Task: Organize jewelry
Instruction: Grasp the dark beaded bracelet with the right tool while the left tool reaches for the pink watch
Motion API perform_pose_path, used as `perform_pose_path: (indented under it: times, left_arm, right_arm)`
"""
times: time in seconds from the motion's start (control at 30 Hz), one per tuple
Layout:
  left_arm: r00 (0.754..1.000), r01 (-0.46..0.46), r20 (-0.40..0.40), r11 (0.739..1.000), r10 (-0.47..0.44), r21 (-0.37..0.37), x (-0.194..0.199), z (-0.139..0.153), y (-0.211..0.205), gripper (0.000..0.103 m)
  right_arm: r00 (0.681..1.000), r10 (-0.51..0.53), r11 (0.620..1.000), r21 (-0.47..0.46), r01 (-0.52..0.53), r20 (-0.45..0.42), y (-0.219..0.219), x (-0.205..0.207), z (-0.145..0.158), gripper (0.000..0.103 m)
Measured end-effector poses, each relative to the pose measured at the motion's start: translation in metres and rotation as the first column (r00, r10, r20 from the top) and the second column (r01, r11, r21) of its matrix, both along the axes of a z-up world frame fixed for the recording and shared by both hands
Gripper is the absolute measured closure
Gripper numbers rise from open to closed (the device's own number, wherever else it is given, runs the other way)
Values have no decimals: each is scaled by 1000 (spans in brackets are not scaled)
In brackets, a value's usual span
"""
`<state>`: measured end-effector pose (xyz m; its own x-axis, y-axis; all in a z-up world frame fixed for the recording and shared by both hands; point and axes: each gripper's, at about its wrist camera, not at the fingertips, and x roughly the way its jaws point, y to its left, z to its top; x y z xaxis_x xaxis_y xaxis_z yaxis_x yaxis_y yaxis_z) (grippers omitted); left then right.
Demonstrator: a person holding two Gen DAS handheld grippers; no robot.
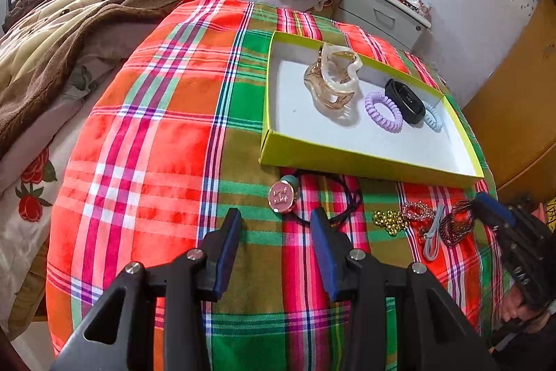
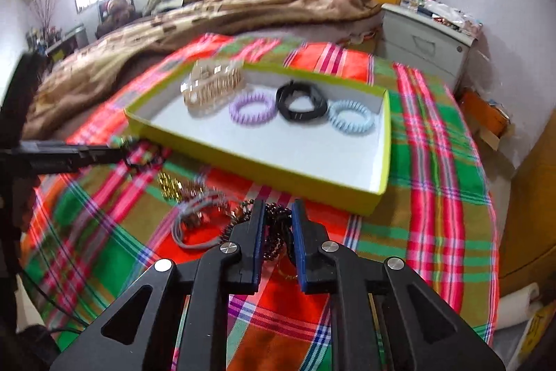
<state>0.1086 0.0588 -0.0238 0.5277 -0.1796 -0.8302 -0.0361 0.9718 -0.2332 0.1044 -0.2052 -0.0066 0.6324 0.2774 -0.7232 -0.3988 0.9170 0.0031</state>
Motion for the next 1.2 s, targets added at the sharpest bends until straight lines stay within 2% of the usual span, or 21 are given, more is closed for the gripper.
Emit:
perform_pose_path:
  times: [0.13, 0.3, 0.57, 0.63, 0.67, 0.77, 0.97, 1.2]
  left_arm:
    - [1000, -8, -2, 1000, 8, 26, 7, -1, -2, 60]
    - [1000, 7, -3, 995, -7, 98, 15, -2, -8, 60]
    - [999, 32, 3, 982, -33, 185, 18, -3, -19, 60]
    - [999, 34, 8, 976, -36, 213, 18, -4, -21, 69]
    - [999, 31, 11, 975, -34, 222, 17, -3, -21, 79]
    - [999, 28, 9, 979, -30, 201, 17, -2, -16, 92]
    - [999, 32, 17, 982, -35, 185, 11, 3, -13, 93]
    - [996, 44, 70, 987, -55, 153, -1, 28, -10, 93]
  right_arm:
    - [999, -18, 998, 63, 16, 43, -8, -4, 18, 88]
    - [996, -32, 995, 96, 24, 87, -12, -9, 34, 88]
    - [994, -53, 990, 135, 39, 100, -15, -6, 40, 88]
    - [993, -59, 989, 142, 44, 99, -15, -6, 41, 88]
    - [993, -59, 988, 145, 44, 99, -16, -6, 41, 88]
    - [993, -64, 987, 153, 49, 100, -18, -6, 41, 88]
    - [993, -78, 985, 161, 62, 94, -20, -5, 41, 88]
    - [992, -85, 983, 171, 67, 96, -22, -3, 45, 88]
